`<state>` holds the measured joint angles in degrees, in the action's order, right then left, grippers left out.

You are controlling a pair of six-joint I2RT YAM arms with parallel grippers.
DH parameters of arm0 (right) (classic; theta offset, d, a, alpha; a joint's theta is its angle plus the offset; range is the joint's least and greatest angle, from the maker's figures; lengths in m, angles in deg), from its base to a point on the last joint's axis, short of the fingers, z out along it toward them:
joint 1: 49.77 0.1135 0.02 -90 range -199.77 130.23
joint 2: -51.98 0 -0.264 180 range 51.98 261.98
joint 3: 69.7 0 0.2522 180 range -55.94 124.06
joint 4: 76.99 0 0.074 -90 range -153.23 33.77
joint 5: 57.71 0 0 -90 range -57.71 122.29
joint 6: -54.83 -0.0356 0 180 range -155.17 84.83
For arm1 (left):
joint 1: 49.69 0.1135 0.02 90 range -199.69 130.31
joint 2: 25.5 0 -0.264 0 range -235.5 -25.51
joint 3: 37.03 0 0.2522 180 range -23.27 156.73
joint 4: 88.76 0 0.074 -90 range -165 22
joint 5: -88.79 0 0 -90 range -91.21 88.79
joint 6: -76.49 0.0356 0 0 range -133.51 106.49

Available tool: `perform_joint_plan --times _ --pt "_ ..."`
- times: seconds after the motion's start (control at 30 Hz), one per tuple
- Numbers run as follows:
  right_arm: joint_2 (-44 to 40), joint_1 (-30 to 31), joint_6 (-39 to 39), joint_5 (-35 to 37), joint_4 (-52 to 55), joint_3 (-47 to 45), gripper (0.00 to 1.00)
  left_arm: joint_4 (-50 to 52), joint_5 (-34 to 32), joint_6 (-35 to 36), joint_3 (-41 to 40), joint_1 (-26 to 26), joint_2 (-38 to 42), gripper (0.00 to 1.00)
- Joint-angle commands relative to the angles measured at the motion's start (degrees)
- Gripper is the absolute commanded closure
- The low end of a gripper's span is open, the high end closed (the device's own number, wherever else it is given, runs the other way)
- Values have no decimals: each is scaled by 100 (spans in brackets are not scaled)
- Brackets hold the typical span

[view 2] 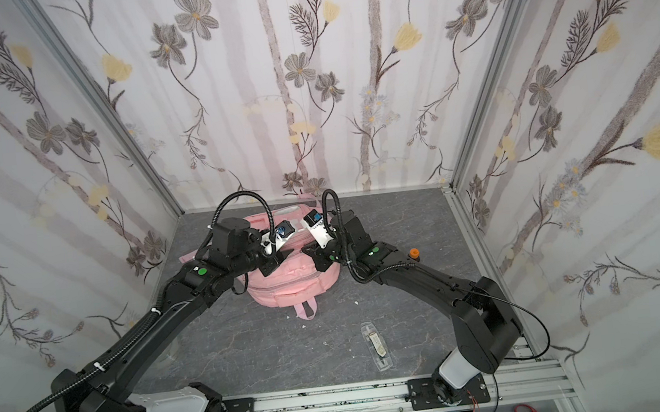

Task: Pack books, pencil case, and school supplies into a backpack
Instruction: Zip the student bag at the center of the table.

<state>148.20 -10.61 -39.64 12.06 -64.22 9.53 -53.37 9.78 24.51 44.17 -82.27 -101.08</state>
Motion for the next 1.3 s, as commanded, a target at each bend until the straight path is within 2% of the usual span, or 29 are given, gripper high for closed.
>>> perform_joint_plan --times 0.0,0.17,0.33,0.43,0.57,0.63,0.77,0.9,1.07,1.27 --pt "-153 13 -12 -341 -623 -81 100 126 105 195 -6 -28 -71 54" --pt "-200 -16 29 -367 -549 -114 100 530 423 196 126 -51 -122 49" --pt "-298 -13 -55 -413 -617 -148 100 603 439 31 123 -63 -212 60" --pt "-352 0 -74 -396 -626 -158 100 626 442 122 81 -72 -245 71" --pt "-410 4 -106 -375 -625 -183 100 782 262 260 135 -66 -372 72" --pt "-438 10 -148 -334 -647 -216 100 962 246 413 192 -69 -448 78" --pt "-431 -1 -194 -83 -653 -289 100 1066 129 453 296 -64 -512 100" --pt "-375 -73 -229 330 -529 -379 100 704 -20 364 154 -32 -281 100" --pt "-214 -385 -293 392 -572 -693 100 258 -96 322 -179 56 310 100" --pt "74 -692 -252 495 -766 -787 100 206 -83 284 -451 137 885 100"
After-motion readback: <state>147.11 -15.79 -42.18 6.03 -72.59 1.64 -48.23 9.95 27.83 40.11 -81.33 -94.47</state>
